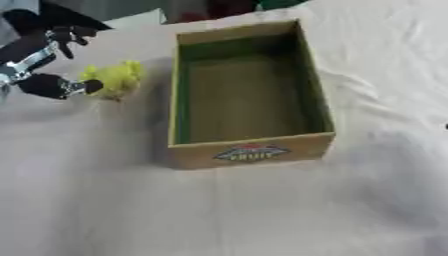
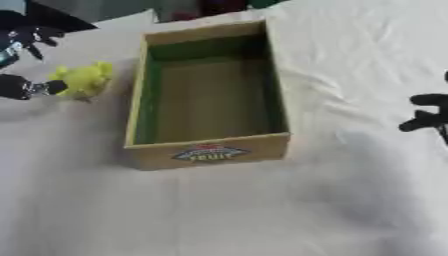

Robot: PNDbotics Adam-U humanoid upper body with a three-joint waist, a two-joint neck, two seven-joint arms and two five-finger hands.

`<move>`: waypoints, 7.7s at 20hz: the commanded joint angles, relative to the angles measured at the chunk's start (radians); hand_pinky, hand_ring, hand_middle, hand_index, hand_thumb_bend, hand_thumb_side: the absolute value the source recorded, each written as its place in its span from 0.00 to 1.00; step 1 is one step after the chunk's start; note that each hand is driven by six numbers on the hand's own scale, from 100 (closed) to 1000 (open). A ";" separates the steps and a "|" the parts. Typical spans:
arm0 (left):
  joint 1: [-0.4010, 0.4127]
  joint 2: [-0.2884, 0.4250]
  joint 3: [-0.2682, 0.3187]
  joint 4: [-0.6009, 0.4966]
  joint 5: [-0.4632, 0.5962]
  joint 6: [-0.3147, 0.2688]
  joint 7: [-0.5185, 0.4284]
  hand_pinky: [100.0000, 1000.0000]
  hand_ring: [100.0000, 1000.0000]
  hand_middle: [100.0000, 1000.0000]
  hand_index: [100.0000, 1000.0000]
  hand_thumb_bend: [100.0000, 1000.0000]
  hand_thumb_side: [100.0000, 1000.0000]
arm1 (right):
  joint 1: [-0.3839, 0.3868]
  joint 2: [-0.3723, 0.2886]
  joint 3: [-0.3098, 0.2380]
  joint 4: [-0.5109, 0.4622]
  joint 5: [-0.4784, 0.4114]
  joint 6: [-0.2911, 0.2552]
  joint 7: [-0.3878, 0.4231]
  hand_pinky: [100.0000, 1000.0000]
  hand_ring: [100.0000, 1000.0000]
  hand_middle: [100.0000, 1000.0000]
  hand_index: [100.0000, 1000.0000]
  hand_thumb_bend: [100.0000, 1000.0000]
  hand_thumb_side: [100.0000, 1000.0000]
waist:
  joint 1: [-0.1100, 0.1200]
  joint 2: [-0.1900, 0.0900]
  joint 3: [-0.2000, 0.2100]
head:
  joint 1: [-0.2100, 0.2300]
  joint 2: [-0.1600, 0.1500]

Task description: Pick up objects on the table and place them in the box.

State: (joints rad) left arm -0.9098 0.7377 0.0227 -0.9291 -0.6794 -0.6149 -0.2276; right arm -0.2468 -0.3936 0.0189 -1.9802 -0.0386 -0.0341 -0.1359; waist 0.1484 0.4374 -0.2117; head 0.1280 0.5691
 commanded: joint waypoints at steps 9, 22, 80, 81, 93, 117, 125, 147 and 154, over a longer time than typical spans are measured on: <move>-0.016 0.041 0.037 0.040 -0.032 -0.022 0.013 0.63 0.85 0.90 1.00 0.54 0.70 | -0.022 -0.035 0.000 -0.020 -0.006 -0.004 0.009 0.84 0.51 0.66 0.98 0.00 0.78 | 0.004 0.012 -0.024 | 0.017 -0.027; -0.011 0.052 0.052 0.089 -0.062 0.021 0.017 0.62 0.84 0.88 0.89 0.49 0.70 | -0.031 -0.038 0.001 -0.020 -0.009 -0.002 0.013 0.84 0.51 0.67 0.98 0.00 0.77 | 0.010 0.036 -0.051 | 0.025 -0.023; -0.110 -0.104 -0.050 -0.281 0.045 0.166 0.088 0.19 0.54 0.54 0.47 0.00 0.23 | -0.046 0.040 0.006 -0.020 -0.036 -0.009 0.049 0.84 0.53 0.67 0.96 0.00 0.76 | -0.056 -0.117 -0.023 | 0.043 0.036; -0.114 -0.121 -0.057 -0.289 0.032 0.167 0.091 0.20 0.54 0.54 0.47 0.00 0.23 | -0.056 0.045 0.010 -0.020 -0.041 -0.011 0.055 0.84 0.53 0.67 0.96 0.00 0.76 | -0.059 -0.117 -0.026 | 0.049 0.034; -0.100 -0.234 -0.129 -0.319 -0.075 0.129 0.077 0.20 0.55 0.54 0.49 0.00 0.22 | -0.139 0.065 0.082 -0.020 -0.091 -0.024 0.148 0.84 0.55 0.67 0.93 0.00 0.78 | -0.074 -0.142 -0.039 | 0.096 0.046; -0.118 -0.323 -0.185 -0.105 -0.302 0.019 -0.172 0.22 0.52 0.45 0.58 0.00 0.21 | -0.193 0.090 0.093 -0.020 -0.110 -0.075 0.194 0.83 0.55 0.67 0.92 0.00 0.79 | -0.068 -0.136 -0.082 | 0.134 0.057; -0.117 -0.332 -0.187 -0.092 -0.361 0.020 -0.192 0.33 0.60 0.53 0.71 0.00 0.18 | -0.192 0.098 0.096 -0.020 -0.117 -0.074 0.199 0.83 0.55 0.67 0.92 0.00 0.78 | -0.065 -0.133 -0.090 | 0.140 0.055; -0.100 -0.313 -0.132 -0.244 -0.162 0.166 0.060 0.54 0.74 0.68 0.96 0.42 0.98 | -0.182 0.111 0.076 -0.020 -0.126 -0.086 0.182 0.83 0.55 0.67 0.91 0.00 0.78 | -0.081 -0.160 -0.071 | 0.184 0.100; -0.051 -0.260 -0.098 -0.429 0.156 0.318 0.291 0.46 0.65 0.57 0.86 0.14 0.86 | -0.163 0.115 0.057 -0.020 -0.118 -0.091 0.163 0.83 0.55 0.67 0.91 0.00 0.77 | -0.092 -0.179 -0.033 | 0.153 0.114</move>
State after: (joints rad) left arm -0.9461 0.4363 -0.0927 -1.3037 -0.5855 -0.3209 0.0231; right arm -0.4022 -0.2742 0.0867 -1.9802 -0.1599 -0.1231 0.0337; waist 0.0615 0.2822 -0.2412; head 0.2897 0.6764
